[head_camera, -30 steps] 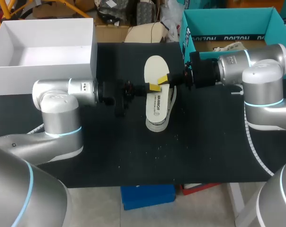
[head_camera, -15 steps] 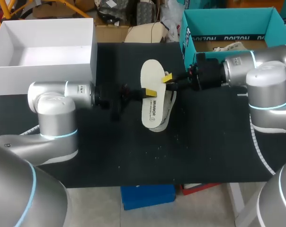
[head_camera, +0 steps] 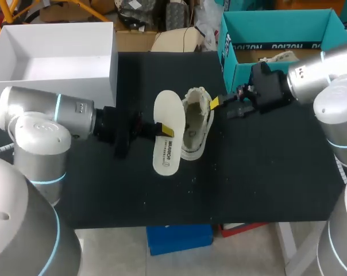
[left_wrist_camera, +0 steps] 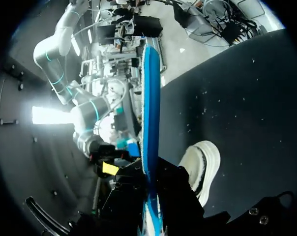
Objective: Take the shoe out of the shoebox, open the shoe tongue, remove and reinsert the insole, then place the shoe into the shoebox
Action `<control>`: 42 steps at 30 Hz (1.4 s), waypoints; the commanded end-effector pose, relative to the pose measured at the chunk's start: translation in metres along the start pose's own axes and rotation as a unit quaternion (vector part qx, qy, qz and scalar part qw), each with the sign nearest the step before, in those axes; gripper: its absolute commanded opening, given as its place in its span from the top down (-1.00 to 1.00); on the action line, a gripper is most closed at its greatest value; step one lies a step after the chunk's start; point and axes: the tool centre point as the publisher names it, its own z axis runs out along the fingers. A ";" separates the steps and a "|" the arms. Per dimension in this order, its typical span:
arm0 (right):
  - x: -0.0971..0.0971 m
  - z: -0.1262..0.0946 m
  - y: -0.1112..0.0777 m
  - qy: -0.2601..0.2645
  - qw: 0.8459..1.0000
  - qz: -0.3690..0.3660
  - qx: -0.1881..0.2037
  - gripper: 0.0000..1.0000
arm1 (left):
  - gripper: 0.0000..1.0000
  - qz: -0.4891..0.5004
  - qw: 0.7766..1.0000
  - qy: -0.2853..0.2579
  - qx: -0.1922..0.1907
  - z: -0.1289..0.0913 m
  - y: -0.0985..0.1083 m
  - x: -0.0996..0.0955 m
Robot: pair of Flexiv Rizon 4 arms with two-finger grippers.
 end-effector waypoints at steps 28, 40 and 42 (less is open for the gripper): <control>0.016 -0.024 -0.032 -0.252 0.955 -0.155 -0.036 -1.00 | 1.00 -0.100 0.984 0.095 0.109 -0.021 -0.034 0.002; 0.016 -0.025 -0.034 -0.258 0.951 -0.164 -0.042 -1.00 | 1.00 -0.154 0.964 0.138 0.170 -0.014 -0.054 0.013; 0.016 -0.025 -0.034 -0.258 0.951 -0.164 -0.042 -1.00 | 1.00 -0.160 0.961 0.134 0.181 -0.010 -0.054 0.015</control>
